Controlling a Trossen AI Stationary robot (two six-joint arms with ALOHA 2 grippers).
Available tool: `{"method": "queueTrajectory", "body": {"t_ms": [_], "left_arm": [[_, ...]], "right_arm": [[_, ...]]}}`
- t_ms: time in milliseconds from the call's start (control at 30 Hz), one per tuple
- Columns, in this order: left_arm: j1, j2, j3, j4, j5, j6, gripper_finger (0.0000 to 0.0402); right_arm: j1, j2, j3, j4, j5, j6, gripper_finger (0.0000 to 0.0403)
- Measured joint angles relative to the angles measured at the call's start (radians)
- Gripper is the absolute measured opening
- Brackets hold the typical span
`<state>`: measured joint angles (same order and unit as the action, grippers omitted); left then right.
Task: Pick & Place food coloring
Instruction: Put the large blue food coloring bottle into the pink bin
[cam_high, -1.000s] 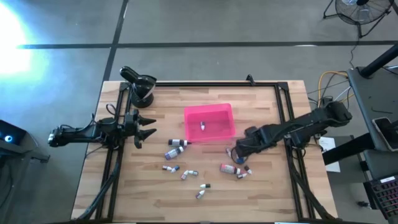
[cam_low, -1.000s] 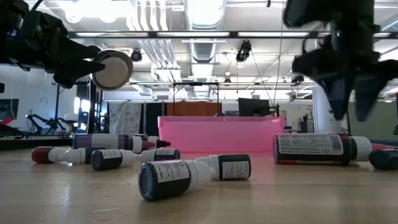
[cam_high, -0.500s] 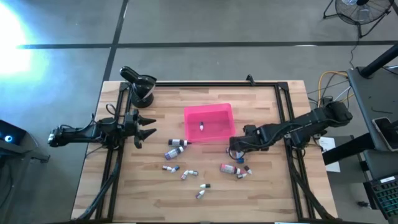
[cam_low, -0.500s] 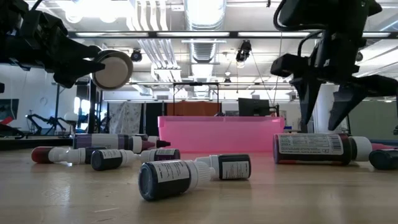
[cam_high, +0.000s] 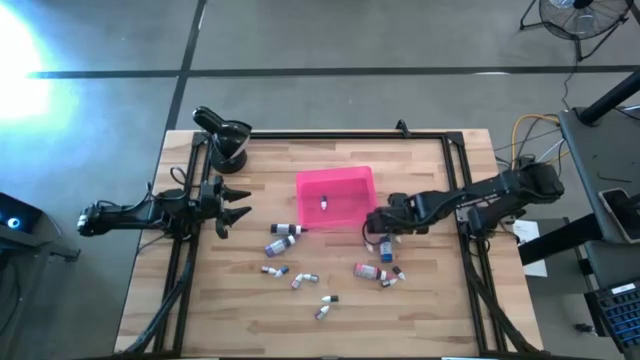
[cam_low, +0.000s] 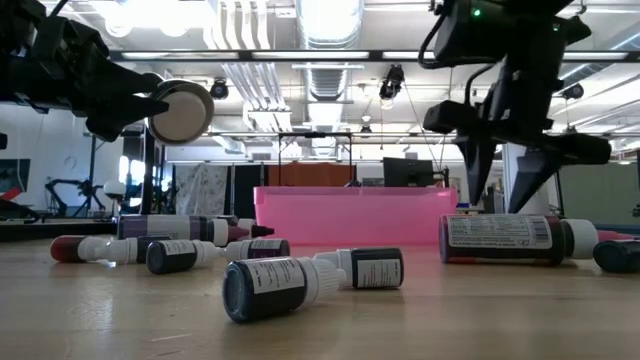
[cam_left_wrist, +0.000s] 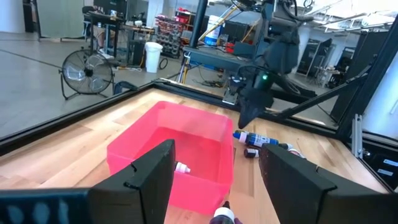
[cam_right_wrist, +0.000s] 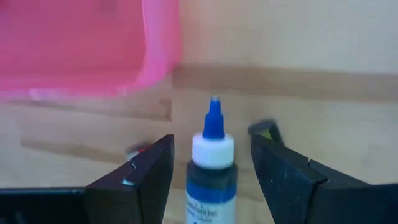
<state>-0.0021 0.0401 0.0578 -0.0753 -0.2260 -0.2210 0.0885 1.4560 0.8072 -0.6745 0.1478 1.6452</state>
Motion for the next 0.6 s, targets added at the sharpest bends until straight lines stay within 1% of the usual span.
{"method": "queueTrajectory", "body": {"t_ms": [200, 333, 433, 600], "left_arm": [[0.0, 0.0, 0.0, 0.0, 0.0, -0.015, 0.0208], [0.0, 0.0, 0.0, 0.0, 0.0, -0.033, 0.0208], [0.0, 0.0, 0.0, 0.0, 0.0, -0.047, 0.0208], [0.0, 0.0, 0.0, -0.001, 0.0, -0.05, 0.0208]], "right_arm": [[-0.001, 0.083, 0.002, 0.065, -0.033, -0.029, 0.0205], [-0.001, 0.138, 0.037, 0.065, -0.01, -0.037, 0.0205], [-0.003, 0.174, 0.059, 0.055, -0.012, -0.064, 0.0205], [-0.002, 0.216, 0.071, 0.048, -0.078, -0.087, 0.02]]}}
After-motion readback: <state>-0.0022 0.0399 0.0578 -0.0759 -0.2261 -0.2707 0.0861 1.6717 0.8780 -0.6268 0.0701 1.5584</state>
